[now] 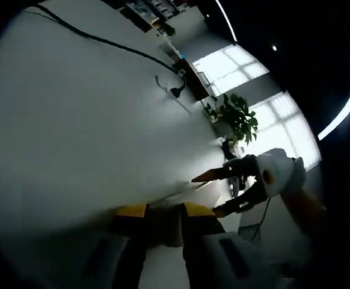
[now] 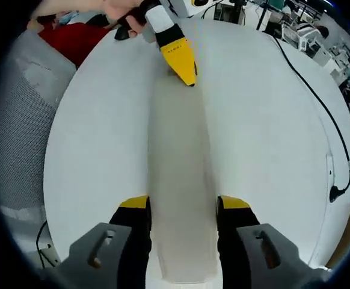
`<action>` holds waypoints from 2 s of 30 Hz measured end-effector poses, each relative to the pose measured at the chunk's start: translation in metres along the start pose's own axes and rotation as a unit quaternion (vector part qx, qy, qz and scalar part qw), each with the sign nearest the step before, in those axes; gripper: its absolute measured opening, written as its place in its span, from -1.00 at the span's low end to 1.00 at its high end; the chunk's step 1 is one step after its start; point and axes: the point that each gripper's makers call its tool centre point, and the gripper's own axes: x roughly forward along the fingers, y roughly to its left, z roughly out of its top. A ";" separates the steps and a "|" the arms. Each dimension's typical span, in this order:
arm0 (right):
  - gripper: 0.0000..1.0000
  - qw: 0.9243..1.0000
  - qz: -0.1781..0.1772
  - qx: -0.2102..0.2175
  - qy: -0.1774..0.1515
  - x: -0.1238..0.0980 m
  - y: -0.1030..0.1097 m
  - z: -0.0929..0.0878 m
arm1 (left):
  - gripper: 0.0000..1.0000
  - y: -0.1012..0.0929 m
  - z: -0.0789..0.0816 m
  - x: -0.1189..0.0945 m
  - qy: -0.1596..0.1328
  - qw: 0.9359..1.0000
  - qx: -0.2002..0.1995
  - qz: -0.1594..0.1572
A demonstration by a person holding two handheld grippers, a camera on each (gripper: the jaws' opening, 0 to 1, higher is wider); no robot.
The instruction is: Arrange the utensils inside the cutlery case until each visible utensil rests in its matching compartment.
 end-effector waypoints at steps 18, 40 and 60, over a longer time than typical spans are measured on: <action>-1.00 0.983 -0.059 0.171 -0.020 -0.048 0.009 -0.063 | -0.99 -0.028 -0.017 -0.003 0.133 0.956 0.242 0.102; -1.00 0.980 -0.059 0.183 0.059 -0.046 0.001 -0.069 | -1.00 -0.026 -0.013 -0.005 0.127 0.948 0.255 0.145; -1.00 0.967 -0.067 0.233 0.083 -0.041 -0.001 -0.072 | -1.00 -0.023 -0.014 0.001 0.141 0.923 0.309 0.181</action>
